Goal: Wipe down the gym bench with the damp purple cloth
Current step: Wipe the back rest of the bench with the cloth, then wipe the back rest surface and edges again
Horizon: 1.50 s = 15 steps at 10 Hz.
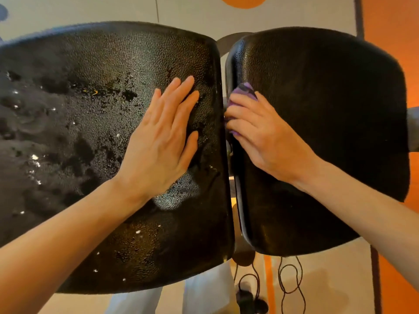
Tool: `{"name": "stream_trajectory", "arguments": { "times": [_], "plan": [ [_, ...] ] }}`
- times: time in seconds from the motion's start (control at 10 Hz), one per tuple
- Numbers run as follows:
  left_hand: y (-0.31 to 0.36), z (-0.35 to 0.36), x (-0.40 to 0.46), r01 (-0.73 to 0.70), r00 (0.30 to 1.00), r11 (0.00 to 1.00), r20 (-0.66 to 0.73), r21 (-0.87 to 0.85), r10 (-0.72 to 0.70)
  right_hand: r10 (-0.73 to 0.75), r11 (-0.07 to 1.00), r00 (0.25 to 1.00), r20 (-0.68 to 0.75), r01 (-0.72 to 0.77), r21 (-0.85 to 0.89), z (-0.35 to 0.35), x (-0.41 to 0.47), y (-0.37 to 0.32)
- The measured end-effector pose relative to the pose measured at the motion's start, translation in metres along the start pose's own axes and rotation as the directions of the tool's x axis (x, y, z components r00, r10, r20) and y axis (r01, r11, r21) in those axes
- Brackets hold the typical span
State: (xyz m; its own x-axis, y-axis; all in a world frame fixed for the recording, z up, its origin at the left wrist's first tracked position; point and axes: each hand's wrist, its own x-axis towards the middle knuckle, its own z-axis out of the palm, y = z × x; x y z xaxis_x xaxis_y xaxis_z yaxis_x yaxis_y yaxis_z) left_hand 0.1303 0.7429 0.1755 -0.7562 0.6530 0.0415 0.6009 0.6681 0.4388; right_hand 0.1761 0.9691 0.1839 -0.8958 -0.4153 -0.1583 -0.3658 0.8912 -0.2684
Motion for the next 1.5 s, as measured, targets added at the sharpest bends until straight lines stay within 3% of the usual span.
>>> {"name": "stream_trajectory", "arguments": {
  "times": [0.2,0.3,0.4,0.5,0.6,0.7,0.8,0.9,1.0,1.1,1.3,1.5],
  "plan": [
    [-0.003,0.001,0.000,-0.009,1.000,1.000,0.015,0.016,0.009,0.028,0.984,0.996,0.082,-0.043,0.175,0.030,-0.123,-0.086],
    [-0.002,0.000,0.001,-0.016,0.999,1.000,0.028,0.011,0.016,-0.071,0.989,0.986,0.150,0.049,0.142,0.021,-0.102,-0.064],
    [-0.002,-0.001,0.000,-0.018,1.000,0.999,0.026,0.027,0.017,0.014,1.000,1.000,-0.015,-0.013,0.017,0.014,-0.036,-0.025],
    [-0.003,0.000,0.001,-0.036,0.999,0.998,0.027,0.042,0.035,0.082,0.996,0.993,-0.087,-0.083,-0.012,0.018,-0.012,-0.019],
    [-0.005,-0.001,0.000,-0.042,0.998,0.999,0.038,0.034,0.040,0.124,0.986,0.985,-0.117,-0.110,0.122,0.031,-0.050,-0.044],
    [-0.006,-0.002,0.000,-0.056,0.998,0.998,0.040,0.021,0.055,0.180,0.970,0.983,0.025,-0.182,0.160,0.046,-0.111,-0.078],
    [-0.006,-0.003,0.001,-0.048,0.997,0.999,0.053,0.003,0.048,0.253,0.913,0.962,0.107,-0.274,0.303,0.046,-0.153,-0.109],
    [-0.006,-0.004,0.000,-0.051,0.996,0.999,0.070,-0.006,0.051,0.256,0.827,0.962,0.092,-0.267,0.495,0.033,-0.166,-0.130],
    [-0.004,-0.005,-0.001,-0.041,0.996,0.999,0.081,-0.005,0.041,0.331,0.892,0.940,0.088,-0.342,0.297,0.036,-0.180,-0.141],
    [-0.001,-0.007,-0.003,-0.030,0.995,0.999,0.092,-0.014,0.031,0.463,0.793,0.884,-0.065,-0.380,0.476,0.028,-0.152,-0.155],
    [-0.009,-0.015,-0.002,-0.067,0.992,0.997,0.106,0.025,0.064,0.693,0.661,0.619,-0.370,-0.342,0.667,0.020,-0.049,-0.150],
    [-0.028,-0.027,0.022,-0.057,0.996,0.996,0.080,0.075,0.051,0.861,0.471,0.358,-0.362,-0.295,0.831,0.018,0.033,-0.122]
  ]
}}
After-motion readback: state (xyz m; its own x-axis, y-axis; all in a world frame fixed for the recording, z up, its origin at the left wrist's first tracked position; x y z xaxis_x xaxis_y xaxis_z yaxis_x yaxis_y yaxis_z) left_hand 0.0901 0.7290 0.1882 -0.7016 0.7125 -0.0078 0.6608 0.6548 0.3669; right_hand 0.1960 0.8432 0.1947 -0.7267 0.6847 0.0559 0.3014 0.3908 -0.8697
